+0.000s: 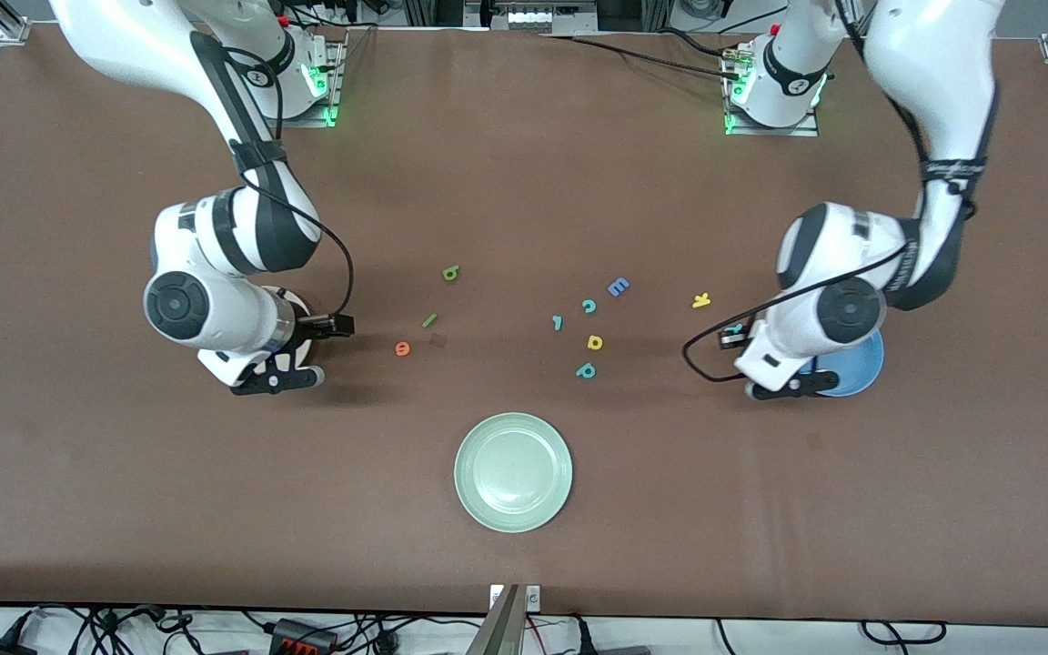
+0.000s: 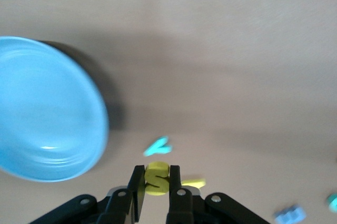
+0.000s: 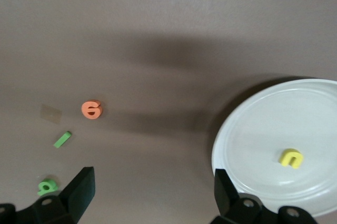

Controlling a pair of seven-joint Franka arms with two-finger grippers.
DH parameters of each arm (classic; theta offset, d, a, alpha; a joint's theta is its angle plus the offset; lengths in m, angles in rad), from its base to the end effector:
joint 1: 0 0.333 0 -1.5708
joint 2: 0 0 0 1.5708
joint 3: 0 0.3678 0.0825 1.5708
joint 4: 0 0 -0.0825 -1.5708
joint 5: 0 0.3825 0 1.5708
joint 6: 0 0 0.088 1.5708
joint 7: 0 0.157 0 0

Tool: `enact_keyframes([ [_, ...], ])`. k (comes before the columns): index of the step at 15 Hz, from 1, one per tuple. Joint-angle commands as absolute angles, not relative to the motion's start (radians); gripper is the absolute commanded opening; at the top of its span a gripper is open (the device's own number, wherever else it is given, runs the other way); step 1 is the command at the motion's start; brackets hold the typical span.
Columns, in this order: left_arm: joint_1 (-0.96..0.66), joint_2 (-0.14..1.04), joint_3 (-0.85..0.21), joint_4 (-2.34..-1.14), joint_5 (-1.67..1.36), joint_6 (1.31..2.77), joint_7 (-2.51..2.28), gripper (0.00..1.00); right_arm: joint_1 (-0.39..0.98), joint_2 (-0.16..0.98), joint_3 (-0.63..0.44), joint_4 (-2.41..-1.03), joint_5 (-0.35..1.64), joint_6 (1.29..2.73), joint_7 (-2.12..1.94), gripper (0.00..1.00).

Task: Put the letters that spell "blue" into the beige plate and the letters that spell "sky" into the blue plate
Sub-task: 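Lower the yellow s into the blue plate with the left gripper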

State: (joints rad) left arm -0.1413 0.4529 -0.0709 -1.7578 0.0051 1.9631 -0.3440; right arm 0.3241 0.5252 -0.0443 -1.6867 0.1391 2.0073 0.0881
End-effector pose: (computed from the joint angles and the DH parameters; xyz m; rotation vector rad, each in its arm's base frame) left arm 0.6246 -0.1306 0.2923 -3.0704 -0.2038 0.3781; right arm 0.6358 0.2007 0.2764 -3.0596 -0.1894 0.3348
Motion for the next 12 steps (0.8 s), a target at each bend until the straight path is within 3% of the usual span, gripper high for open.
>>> enact_keyframes([
  [1,-0.048,0.425,-0.078,-1.818,0.026,1.934,-0.163,0.05,0.368,0.571,-0.046,-1.675,0.150,2.048,0.094,1.00],
  [5,0.029,0.428,-0.078,-1.934,0.108,2.078,-0.037,0.07,0.494,0.647,-0.063,-1.687,0.147,2.207,0.132,1.00],
  [7,0.043,0.429,-0.078,-2.014,0.132,2.202,-0.035,0.17,0.518,0.672,-0.067,-1.689,0.105,2.232,0.133,1.00],
  [8,0.043,0.433,-0.078,-2.023,0.132,2.216,-0.037,0.35,0.517,0.673,-0.069,-1.695,0.094,2.230,0.133,1.00],
  [9,0.046,0.436,-0.078,-2.019,0.132,2.220,-0.034,0.81,0.515,0.675,-0.069,-1.704,0.094,2.230,0.135,1.00],
  [10,0.045,0.428,-0.078,-2.014,0.133,2.211,-0.031,1.00,0.511,0.687,-0.069,-1.706,0.094,2.232,0.141,1.00],
  [12,0.043,0.404,-0.090,-2.011,0.132,2.185,0.015,1.00,0.522,0.704,-0.069,-1.704,0.094,2.244,0.184,0.97],
])
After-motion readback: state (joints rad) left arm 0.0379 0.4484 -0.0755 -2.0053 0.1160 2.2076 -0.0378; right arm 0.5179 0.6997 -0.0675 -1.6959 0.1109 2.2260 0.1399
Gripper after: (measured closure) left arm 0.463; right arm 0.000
